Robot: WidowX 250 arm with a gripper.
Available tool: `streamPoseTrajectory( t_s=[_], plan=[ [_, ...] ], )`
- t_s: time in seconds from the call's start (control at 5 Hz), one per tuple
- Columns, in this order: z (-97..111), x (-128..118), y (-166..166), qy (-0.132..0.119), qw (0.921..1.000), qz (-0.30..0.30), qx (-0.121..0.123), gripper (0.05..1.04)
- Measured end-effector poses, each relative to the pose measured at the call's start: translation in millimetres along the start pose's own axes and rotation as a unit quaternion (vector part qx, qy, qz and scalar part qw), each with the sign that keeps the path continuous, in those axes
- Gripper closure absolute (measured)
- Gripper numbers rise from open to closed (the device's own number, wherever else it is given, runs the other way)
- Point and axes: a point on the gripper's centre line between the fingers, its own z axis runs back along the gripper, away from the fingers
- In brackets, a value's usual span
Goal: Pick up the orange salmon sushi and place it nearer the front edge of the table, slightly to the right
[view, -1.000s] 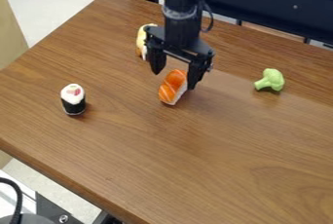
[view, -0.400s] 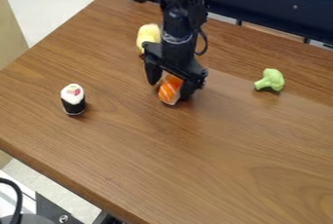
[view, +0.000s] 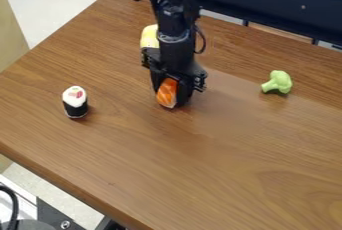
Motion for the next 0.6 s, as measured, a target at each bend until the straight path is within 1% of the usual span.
streamPoseTrajectory(
  t_s=[0.2,0.4,0.6],
  plan=[
    [4.9,-4.5,-4.0,0.028,0.9994,0.006,-0.018,0.536],
    [29.9,-4.2,-5.9,0.007,0.9996,0.015,-0.023,0.536],
    [47.0,-10.8,-11.6,0.001,0.9995,0.012,-0.030,0.536]
  ],
)
